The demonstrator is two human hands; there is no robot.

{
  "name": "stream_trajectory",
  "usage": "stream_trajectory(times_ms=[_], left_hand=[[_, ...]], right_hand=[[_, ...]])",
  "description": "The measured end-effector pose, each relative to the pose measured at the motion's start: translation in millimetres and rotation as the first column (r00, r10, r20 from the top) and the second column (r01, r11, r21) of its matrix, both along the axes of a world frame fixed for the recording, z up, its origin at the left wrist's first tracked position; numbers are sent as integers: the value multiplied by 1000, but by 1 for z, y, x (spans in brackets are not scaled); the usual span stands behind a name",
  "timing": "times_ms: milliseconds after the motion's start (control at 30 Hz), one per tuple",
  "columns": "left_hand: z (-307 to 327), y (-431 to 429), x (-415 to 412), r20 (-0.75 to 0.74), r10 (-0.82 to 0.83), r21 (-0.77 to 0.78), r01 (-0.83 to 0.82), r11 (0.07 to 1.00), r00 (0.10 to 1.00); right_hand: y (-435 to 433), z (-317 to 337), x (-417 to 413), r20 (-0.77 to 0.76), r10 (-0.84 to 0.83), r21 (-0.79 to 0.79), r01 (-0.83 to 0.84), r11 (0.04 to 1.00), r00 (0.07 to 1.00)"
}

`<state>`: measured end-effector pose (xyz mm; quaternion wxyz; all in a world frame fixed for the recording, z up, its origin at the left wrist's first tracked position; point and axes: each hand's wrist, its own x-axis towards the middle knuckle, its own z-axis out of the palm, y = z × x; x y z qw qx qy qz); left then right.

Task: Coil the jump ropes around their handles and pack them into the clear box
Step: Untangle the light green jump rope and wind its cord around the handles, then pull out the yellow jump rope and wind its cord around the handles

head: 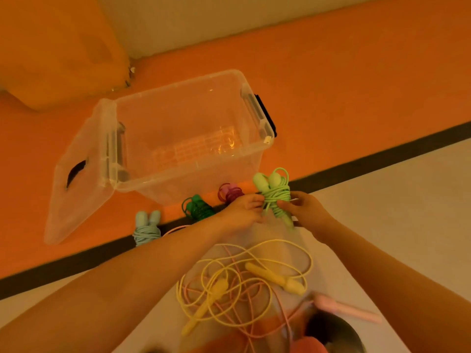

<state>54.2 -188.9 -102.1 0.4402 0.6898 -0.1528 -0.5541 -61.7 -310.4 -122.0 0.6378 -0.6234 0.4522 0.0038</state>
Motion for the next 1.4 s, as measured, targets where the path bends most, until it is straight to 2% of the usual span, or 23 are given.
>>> stream_trajectory(times_ms=[167,267,367,533,700,800,900,967,1033,1133,1200,1267,1333,1400], left_hand=[[-39,-27,10,32,62,-26,-61,998,998],[-53,-23,14,62,80,-12,-80,997,995],[-60,-8,18,71,123,-21,-122,992,990],[-59,4,20,118,156,-59,-150,987,981],[-54,30,23,180,131,-67,-121,990,975],[-49,57,16,237,92,-90,-72,993,967],[-53,92,5,259,64,-46,-54,997,964],[-63,119,-3,303,2,38,-14,999,953],[-75,143,-12,344,-128,137,85,987,930],[-88,159,-28,371,-253,244,169,955,893],[-91,158,-31,473,-342,333,195,923,812],[-89,152,-30,535,-510,468,266,842,674],[-87,145,-30,508,-629,577,309,756,589],[-87,139,-35,467,-700,640,340,689,541]], right_hand=[[-25,-42,16,-45,-98,-82,94,992,994],[-22,-64,24,-62,-77,-76,72,994,995],[-4,-77,25,-62,20,-69,-24,997,998],[5,-73,21,-149,143,-244,-177,954,978],[13,-66,9,-231,126,-489,-227,842,965],[27,-53,0,-250,259,-403,-344,848,933],[47,-51,-15,-300,471,-268,-547,793,829],[61,-57,-27,-360,565,-228,-658,718,742],[71,-67,-36,-420,638,-208,-753,624,645],[78,-77,-40,-523,676,-220,-848,482,520],[78,-79,-39,-571,665,-244,-872,423,482],[78,-81,-37,-593,655,-260,-882,394,468],[78,-82,-34,-602,661,-253,-892,374,448],[78,-83,-32,-590,666,-250,-888,387,456]])
